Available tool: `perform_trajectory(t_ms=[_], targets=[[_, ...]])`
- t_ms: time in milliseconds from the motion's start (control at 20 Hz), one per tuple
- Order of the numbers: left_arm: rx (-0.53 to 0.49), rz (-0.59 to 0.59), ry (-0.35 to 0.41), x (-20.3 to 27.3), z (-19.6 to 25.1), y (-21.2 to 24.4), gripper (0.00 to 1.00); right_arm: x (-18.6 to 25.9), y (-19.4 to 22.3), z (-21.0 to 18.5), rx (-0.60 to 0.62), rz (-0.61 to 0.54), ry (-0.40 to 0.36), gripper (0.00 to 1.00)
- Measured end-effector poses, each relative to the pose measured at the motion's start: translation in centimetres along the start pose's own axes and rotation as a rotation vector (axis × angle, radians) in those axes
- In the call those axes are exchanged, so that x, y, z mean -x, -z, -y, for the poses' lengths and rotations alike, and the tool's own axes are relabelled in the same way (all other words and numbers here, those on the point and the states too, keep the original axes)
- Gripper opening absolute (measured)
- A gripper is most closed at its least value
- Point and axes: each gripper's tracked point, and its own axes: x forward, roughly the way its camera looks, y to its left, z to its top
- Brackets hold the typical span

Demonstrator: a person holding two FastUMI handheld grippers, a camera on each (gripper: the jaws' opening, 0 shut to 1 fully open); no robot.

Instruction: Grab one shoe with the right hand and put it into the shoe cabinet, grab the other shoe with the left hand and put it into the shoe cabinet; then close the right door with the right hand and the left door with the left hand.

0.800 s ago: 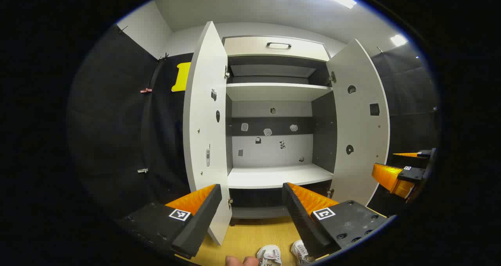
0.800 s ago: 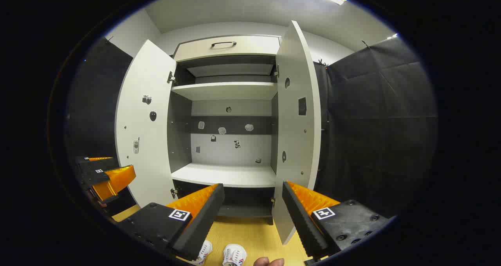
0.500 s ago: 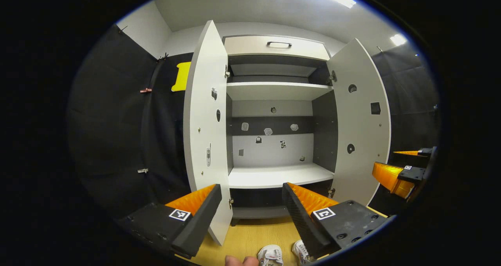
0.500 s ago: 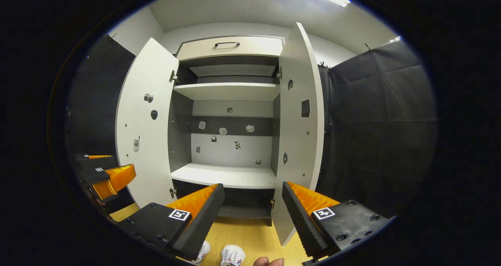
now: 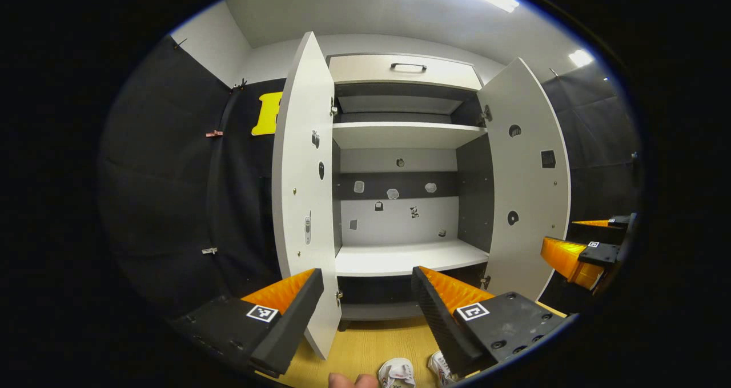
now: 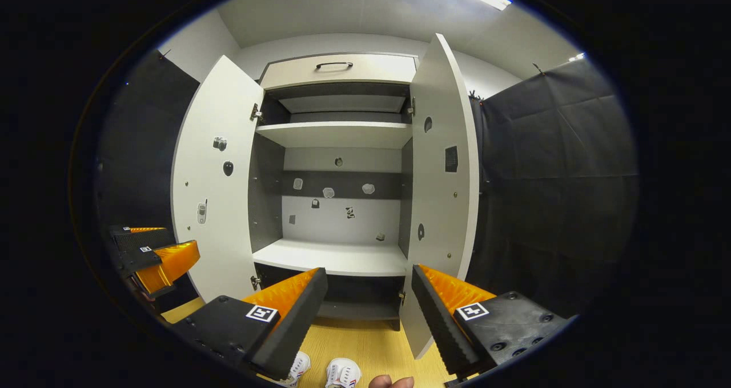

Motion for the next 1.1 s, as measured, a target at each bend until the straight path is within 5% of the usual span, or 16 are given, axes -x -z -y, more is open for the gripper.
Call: perform_trajectory(t_ms=[350, 1100], targets=[[0.004, -0.003, -0.011, 1.1, -0.8, 0.9, 0.97, 1.0, 5.6, -1.2, -0.018, -0.156, -0.041, 0.98], [0.013, -0.028, -0.086, 6.3, -4.9, 4.7, 0.98, 9.9, 32.8, -8.2, -0.199, -0.740, -0.210, 0.98]])
